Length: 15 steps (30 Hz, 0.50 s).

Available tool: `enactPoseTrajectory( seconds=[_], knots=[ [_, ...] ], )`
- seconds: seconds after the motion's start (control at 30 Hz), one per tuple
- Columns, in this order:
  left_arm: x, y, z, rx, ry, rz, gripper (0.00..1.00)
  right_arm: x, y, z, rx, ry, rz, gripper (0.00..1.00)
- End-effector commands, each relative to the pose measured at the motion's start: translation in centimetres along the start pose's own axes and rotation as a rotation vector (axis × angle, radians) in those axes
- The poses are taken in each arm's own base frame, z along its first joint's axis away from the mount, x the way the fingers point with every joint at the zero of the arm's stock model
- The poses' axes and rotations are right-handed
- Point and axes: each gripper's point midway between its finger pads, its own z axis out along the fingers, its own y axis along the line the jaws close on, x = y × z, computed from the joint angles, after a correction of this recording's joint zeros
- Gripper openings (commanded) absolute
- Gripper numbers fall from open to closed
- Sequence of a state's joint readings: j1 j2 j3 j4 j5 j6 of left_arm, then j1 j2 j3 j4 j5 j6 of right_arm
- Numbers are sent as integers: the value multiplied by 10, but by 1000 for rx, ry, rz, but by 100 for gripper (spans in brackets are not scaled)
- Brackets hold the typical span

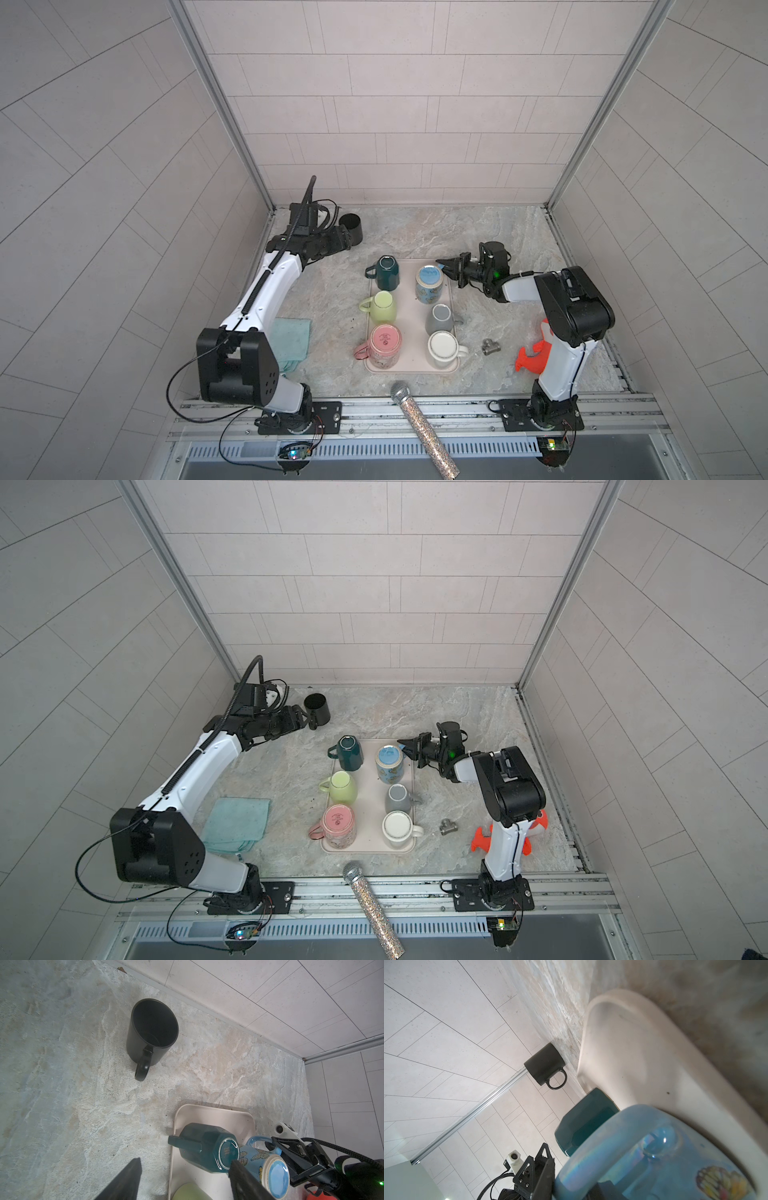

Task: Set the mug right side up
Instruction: 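Close the right gripper on the blue butterfly mug's rim, then lift and turn the blue mug toward the center while the left gripper approaches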

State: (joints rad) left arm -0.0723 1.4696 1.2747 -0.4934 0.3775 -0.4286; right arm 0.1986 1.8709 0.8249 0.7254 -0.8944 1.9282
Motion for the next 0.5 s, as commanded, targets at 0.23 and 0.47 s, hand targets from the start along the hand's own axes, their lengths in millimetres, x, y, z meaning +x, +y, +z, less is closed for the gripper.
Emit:
enactPoseTrajectory(
  seconds=[0.23,0.47],
  knots=[
    [1,1,-4,3,5,-1,73,22,61,12,-133,70,-78,0],
    [0,-1,-5,7,5,-4,73,39,76,18,-151,119,-137,0]
  ],
)
